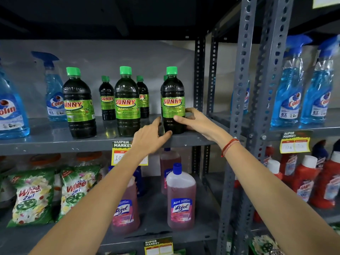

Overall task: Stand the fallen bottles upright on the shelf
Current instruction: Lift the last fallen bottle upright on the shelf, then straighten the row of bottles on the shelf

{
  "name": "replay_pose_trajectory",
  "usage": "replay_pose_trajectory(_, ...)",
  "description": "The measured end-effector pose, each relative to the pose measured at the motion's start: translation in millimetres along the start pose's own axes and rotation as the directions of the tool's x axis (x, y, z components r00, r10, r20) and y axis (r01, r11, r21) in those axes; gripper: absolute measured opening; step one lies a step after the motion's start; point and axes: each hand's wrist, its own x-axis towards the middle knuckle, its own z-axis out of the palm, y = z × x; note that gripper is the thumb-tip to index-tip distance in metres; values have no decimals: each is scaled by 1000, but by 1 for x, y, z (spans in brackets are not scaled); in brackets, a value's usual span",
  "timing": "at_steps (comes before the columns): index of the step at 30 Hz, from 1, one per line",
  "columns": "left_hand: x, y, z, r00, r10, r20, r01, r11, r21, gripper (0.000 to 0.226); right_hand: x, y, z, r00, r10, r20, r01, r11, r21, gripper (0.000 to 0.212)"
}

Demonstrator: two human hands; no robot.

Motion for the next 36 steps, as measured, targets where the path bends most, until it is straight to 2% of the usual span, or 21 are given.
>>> replay_pose_trajectory(3,14,1,-11,979,-29,203,82,962,-260,74,-4,5,-6,998,-21,64,26,997,-73,78)
replay_pose_trajectory(6,21,2,-15,957,-8,289,123,916,-382,70,-5,5,-7,993,-27,114,37,996,-86,72)
replay_pose_trajectory(18,21,1,-10,967,0,255,121,881,-458,68,-5,9,-10,988,-75,136,78,997,-14,66)
replay_pose_trajectory(21,16,2,-11,971,29,237,77,901,-426,66,-7,8,-7,996,-79,46,79,997,-7,74)
replay_pose_trajectory(23,6,-1,-14,987,38,159,26,924,-382,70,-14,5,1,977,-153,-151,154,988,-7,70)
replay_pose_trajectory(24,-1,-5,-16,996,40,75,-10,932,-361,68,-18,5,8,934,-221,-281,222,975,-28,64)
replay_pose_trajectory(26,-18,-19,-23,982,33,-185,-100,924,-368,52,-29,2,26,776,-385,-499,374,919,-127,49)
replay_pose_trajectory(28,-33,-40,-33,900,-11,-436,-179,903,-392,38,-36,-8,48,629,-529,-570,494,838,-233,38)
replay_pose_trajectory(29,-38,-53,-37,859,-41,-511,-194,896,-399,38,-35,-15,60,601,-573,-557,530,807,-259,37)
replay_pose_trajectory(30,-40,-65,-42,838,-70,-541,-188,894,-407,42,-32,-22,73,614,-591,-523,544,797,-263,39)
replay_pose_trajectory(32,-38,-88,-51,881,-116,-458,-113,889,-443,64,-22,-37,97,725,-558,-404,511,829,-226,57)
replay_pose_trajectory(34,-29,-108,-61,964,-82,-253,-50,879,-475,88,-9,-47,115,845,-475,-245,440,879,-184,82)
replay_pose_trajectory(36,-19,-119,-70,999,-10,-36,-10,869,-495,106,4,-51,127,906,-408,-117,389,908,-156,99)
